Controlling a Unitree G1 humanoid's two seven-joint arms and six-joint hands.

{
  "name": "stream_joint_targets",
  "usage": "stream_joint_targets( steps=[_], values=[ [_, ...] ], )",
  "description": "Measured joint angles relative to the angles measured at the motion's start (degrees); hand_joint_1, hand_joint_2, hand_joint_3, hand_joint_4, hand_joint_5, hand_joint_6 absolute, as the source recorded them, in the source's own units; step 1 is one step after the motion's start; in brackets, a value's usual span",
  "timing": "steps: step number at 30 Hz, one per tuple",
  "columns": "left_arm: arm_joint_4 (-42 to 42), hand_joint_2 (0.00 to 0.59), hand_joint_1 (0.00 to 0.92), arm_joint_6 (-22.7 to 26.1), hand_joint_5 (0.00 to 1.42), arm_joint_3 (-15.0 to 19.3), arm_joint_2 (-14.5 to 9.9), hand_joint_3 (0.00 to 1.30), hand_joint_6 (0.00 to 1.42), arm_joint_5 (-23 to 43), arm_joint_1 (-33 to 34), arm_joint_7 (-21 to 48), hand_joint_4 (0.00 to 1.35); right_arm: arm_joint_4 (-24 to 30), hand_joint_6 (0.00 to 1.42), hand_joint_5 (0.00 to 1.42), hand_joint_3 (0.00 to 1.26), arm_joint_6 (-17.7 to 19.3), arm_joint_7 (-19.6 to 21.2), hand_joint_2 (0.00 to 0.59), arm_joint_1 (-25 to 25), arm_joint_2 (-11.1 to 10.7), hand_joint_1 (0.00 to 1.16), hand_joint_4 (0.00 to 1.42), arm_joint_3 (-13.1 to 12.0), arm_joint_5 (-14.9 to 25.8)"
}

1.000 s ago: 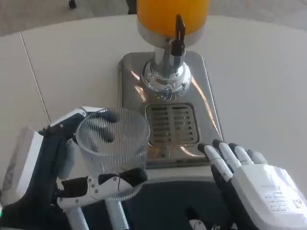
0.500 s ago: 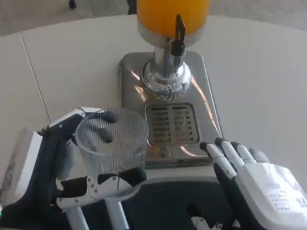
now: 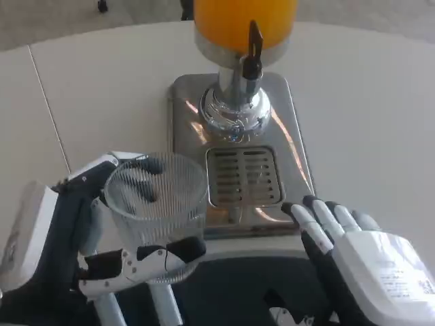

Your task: Grasp the cup under the faucet to collect the drink, then remove the cup.

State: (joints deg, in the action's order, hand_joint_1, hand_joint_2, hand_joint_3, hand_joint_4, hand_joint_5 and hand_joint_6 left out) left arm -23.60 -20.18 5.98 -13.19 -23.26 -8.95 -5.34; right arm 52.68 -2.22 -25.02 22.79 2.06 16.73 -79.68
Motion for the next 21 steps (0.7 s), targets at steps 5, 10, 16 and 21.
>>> stream_joint_targets(
  steps=[5,10,16,21],
  values=[
    [2.0,0.000,0.584,0.0,1.35,-2.1,1.4,0.93,1.42,-2.5,0.8,-0.5,1.16,2.1,0.00,0.00,0.07,0.9,-0.8,0.423,1.0,-0.4,0.52,0.00,0.2,0.0],
    [7.7,0.000,0.584,1.1,1.35,-4.5,3.5,0.93,1.42,-6.8,5.6,-3.3,1.16,3.5,0.00,0.00,0.07,1.1,-4.0,0.423,1.5,-0.8,0.51,0.00,-1.1,1.4],
    [14.6,0.000,0.584,3.2,1.35,-7.4,5.4,0.93,1.42,-10.3,13.5,-6.6,1.16,4.0,0.00,0.00,0.07,1.1,-7.2,0.423,-0.8,-0.9,0.51,0.00,-3.4,2.8],
    [21.5,0.000,0.584,5.5,1.35,-9.1,6.3,0.93,1.42,-11.5,17.7,-10.0,1.16,4.0,0.00,0.00,0.07,1.1,-9.6,0.423,-2.4,-1.0,0.51,0.00,-5.0,4.0]
  ],
)
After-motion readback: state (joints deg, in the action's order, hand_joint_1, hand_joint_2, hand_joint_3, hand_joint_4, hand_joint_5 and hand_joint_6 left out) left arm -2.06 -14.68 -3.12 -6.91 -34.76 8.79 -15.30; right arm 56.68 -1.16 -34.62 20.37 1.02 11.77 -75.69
